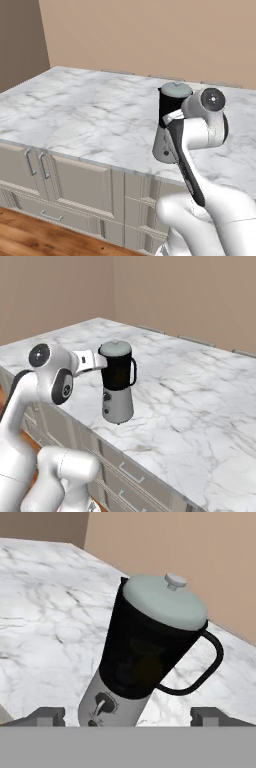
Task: Grab the lemon and lemon wedge from the fridge, place them in the blender, close the lid, and turn on the blender to create a marinade.
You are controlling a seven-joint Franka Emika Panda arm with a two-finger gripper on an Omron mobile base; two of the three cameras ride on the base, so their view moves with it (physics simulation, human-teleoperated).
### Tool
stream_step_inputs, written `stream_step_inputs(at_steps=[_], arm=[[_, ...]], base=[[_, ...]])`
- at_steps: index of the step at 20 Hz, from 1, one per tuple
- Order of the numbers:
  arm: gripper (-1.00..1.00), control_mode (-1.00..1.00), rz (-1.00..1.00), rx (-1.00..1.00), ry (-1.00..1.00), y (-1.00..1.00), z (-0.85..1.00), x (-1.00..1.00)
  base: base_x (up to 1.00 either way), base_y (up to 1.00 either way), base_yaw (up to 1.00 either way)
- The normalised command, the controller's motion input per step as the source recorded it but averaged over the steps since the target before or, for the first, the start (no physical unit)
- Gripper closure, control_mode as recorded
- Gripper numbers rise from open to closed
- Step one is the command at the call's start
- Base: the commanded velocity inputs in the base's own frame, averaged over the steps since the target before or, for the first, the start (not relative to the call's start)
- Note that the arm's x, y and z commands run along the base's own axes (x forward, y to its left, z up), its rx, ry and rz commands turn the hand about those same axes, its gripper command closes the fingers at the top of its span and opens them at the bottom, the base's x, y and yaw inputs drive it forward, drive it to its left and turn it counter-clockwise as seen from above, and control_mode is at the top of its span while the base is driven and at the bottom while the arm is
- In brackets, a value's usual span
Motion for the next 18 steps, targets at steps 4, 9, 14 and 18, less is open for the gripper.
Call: stream_step_inputs(at_steps=[4,9,14,18], arm=[[-1.00,-1.00,-0.23,-0.07,0.00,0.13,-0.45,-0.26],[-1.00,-1.00,-0.22,-0.01,0.01,0.02,-0.34,-0.14],[-1.00,-1.00,-0.17,0.06,0.15,0.00,-0.32,-0.11],[-1.00,-1.00,-0.14,0.14,0.16,0.00,-0.40,-0.11]], base=[[0.00,0.00,0.00],[0.00,0.00,0.00],[0.00,0.00,0.00],[0.00,0.00,0.00]])
